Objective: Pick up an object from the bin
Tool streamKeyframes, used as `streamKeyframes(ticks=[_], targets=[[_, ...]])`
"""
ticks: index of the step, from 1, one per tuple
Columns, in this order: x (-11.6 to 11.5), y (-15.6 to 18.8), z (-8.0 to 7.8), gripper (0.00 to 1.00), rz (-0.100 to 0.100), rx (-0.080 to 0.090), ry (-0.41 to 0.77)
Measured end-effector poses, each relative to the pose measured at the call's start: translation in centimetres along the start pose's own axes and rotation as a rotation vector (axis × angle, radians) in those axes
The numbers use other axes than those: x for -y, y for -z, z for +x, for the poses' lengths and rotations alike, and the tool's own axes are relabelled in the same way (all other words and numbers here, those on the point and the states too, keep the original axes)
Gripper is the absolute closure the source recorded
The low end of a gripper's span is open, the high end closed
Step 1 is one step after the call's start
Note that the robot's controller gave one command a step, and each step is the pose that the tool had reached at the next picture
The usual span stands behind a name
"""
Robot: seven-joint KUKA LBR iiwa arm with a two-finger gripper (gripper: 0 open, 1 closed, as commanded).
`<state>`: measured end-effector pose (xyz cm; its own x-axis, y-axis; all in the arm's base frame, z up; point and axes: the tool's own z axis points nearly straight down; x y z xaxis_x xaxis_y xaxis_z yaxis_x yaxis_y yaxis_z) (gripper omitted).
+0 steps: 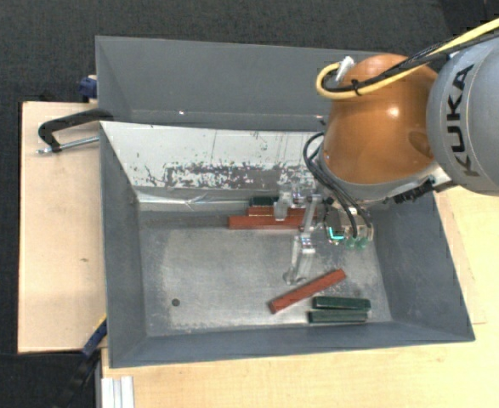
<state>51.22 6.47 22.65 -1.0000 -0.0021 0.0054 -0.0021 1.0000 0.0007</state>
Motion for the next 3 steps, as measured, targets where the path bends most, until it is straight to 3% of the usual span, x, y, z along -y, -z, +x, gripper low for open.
streamKeyframes(ticks=[1,2,3], targets=[[0.0,0.4,-0.2,0.00,-0.001,0.008,-0.002],[1.5,-2.1,-0.3,0.00,-0.001,0.012,0.090],[2.6,-4.5,0.5,0.00,0.001,0.004,0.317]])
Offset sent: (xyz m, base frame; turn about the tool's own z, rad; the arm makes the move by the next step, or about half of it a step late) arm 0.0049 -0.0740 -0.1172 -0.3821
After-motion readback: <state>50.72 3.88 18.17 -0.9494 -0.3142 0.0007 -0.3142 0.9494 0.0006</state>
